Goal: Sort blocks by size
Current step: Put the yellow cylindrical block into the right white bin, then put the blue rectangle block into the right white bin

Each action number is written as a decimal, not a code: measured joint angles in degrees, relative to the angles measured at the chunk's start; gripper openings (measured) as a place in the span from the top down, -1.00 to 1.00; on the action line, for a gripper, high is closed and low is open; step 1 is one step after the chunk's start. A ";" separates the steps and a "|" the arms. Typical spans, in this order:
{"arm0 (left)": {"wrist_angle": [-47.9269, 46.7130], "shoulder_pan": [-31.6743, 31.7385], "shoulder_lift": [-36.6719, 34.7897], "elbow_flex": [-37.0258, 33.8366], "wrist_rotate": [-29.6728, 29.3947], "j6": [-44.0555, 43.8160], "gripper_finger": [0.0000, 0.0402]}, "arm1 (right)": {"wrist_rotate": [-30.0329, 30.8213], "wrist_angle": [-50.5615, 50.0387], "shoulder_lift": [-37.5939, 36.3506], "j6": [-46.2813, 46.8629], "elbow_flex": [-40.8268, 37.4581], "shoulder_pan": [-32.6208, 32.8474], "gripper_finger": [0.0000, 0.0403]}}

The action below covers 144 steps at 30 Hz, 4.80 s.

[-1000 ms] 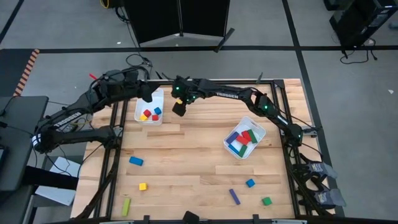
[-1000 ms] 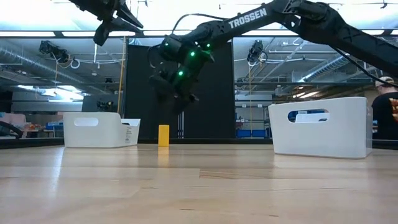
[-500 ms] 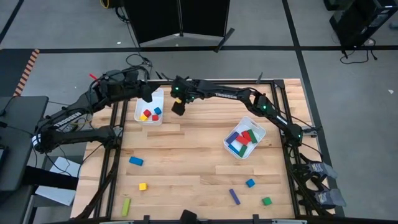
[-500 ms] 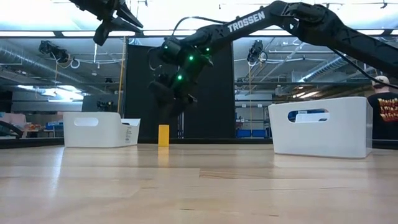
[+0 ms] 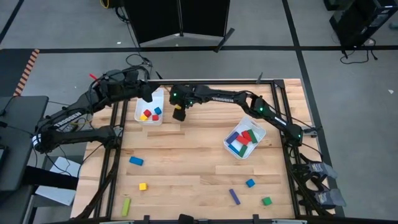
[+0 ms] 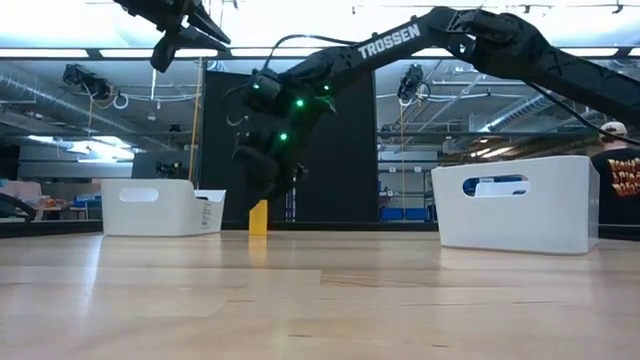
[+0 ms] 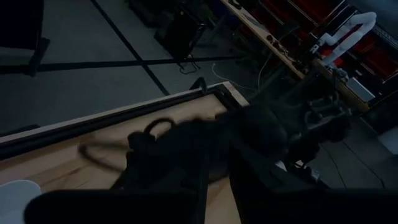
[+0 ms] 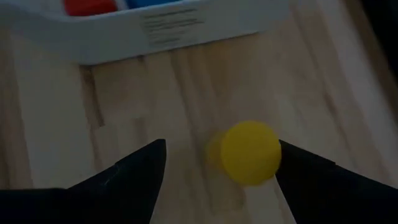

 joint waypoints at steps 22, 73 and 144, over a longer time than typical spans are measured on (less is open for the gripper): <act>0.24 -0.04 -0.04 0.00 0.02 -0.11 0.66 | 1.71 -1.14 -0.09 -5.82 -0.09 0.29 -0.25; 0.20 -0.04 -0.04 0.00 0.02 0.00 0.66 | 0.07 -1.10 -0.29 0.81 0.99 1.32 0.31; -38.29 -27.41 15.03 0.00 17.01 3.70 -0.03 | 4.76 4.29 -79.17 35.74 -77.88 17.75 -0.08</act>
